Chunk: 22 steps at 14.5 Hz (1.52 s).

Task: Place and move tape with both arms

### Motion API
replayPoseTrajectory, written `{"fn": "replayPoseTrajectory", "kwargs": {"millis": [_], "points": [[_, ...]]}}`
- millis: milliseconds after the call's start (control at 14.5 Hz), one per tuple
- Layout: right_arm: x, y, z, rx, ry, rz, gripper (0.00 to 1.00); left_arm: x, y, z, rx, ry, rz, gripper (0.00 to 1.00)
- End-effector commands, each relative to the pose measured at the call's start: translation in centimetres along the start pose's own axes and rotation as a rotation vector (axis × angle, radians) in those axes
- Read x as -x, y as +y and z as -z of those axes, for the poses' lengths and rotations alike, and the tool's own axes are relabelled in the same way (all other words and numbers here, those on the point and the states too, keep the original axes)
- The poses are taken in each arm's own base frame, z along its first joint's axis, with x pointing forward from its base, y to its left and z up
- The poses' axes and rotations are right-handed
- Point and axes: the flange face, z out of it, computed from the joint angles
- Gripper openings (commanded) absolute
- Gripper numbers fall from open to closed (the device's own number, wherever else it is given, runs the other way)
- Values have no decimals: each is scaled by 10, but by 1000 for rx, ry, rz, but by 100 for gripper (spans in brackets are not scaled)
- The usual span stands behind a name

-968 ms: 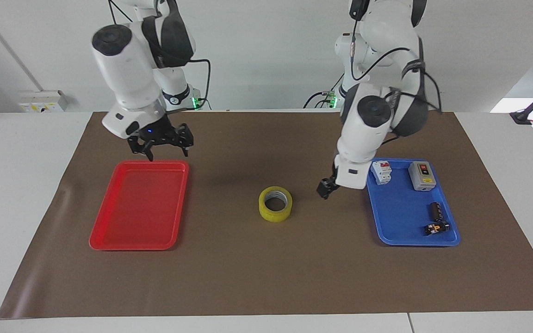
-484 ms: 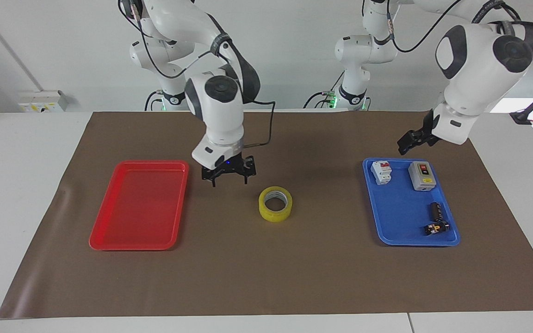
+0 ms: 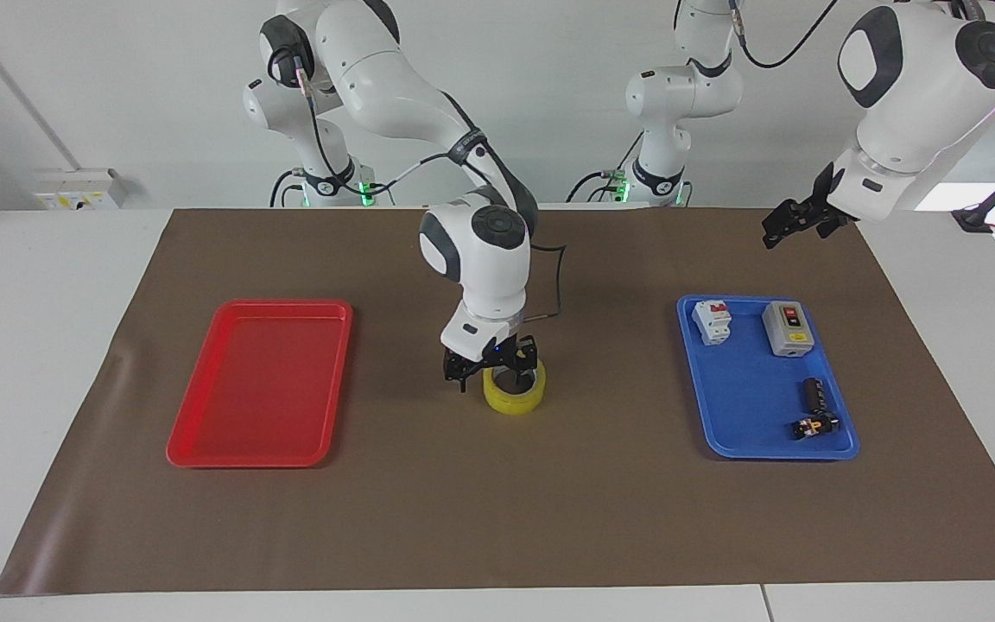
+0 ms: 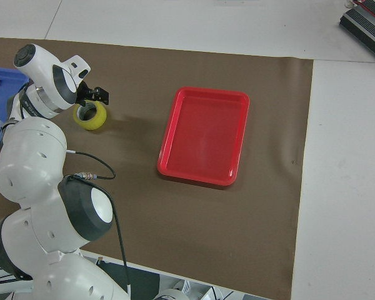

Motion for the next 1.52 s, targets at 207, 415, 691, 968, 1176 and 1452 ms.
{"fn": "replayPoseTrajectory", "kwargs": {"millis": [207,415,691,968,1176,1452], "points": [[28,7,-32,-19,-2,174,100,14,-6,9,6,36,-2,100],[34,10,-42,-37,35,183,100,15,-10,10,7,34,1,100],[33,13,-43,-36,38,245,1,19,-6,17,8,48,-5,100],[35,10,-42,-35,32,244,0,23,1,17,4,44,-17,100],[21,24,-18,-1,-27,217,0,22,-1,19,5,54,-11,100],[1,156,77,29,-82,150,0,18,1,22,10,88,-12,100]]}}
